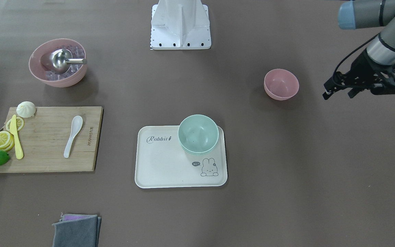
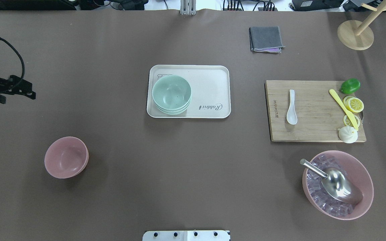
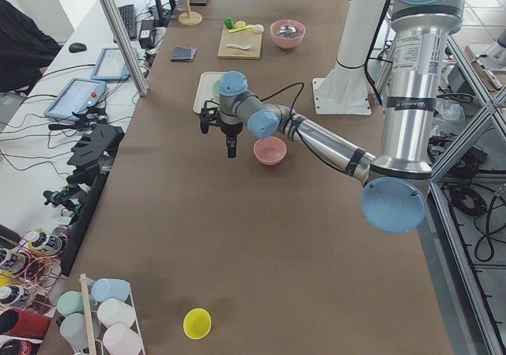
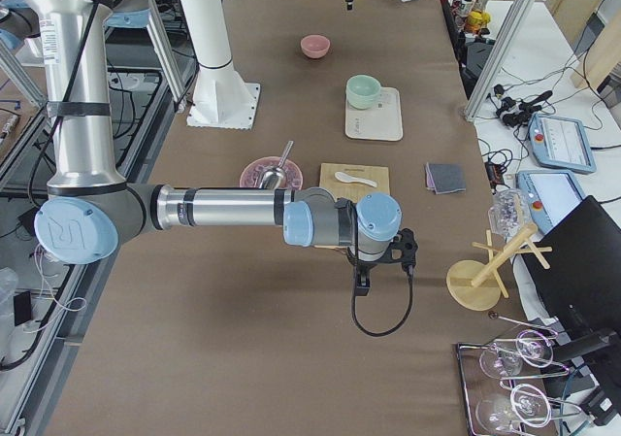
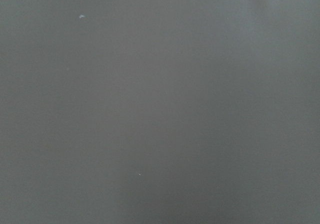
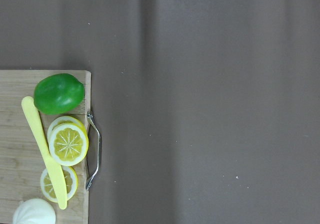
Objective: Stack pink bowl on green and place spoon
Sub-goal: 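Move the left gripper down to the rim of the pink bowl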
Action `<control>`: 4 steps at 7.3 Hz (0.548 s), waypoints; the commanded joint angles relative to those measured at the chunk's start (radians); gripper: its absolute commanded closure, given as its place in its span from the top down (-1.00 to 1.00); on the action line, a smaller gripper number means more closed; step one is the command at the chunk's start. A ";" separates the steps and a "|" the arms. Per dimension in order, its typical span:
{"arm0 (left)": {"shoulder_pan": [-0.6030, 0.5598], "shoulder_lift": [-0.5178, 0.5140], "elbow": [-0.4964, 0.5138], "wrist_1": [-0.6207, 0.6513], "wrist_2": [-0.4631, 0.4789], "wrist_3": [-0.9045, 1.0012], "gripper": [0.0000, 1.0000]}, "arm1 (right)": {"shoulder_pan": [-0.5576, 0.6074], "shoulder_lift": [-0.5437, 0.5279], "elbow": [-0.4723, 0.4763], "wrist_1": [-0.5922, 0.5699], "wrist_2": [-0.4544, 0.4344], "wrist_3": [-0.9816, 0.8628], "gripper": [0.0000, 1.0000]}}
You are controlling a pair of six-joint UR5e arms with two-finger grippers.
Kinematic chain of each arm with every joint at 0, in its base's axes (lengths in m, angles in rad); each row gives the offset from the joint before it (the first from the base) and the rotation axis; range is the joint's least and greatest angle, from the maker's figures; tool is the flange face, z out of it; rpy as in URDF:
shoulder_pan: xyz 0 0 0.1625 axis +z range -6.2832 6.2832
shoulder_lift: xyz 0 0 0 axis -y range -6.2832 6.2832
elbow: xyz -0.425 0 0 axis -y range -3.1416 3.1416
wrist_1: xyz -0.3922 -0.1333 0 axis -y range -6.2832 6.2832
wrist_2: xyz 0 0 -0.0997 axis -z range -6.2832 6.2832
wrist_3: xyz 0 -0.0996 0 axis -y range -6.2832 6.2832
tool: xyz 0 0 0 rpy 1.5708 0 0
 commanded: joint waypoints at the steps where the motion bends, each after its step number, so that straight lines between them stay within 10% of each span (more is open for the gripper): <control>1: 0.065 0.178 0.012 -0.303 0.016 -0.101 0.95 | -0.003 -0.001 -0.001 0.000 -0.001 0.000 1.00; 4: 0.302 0.252 0.031 -0.525 0.202 -0.356 0.93 | -0.012 -0.003 0.002 0.003 -0.001 -0.005 1.00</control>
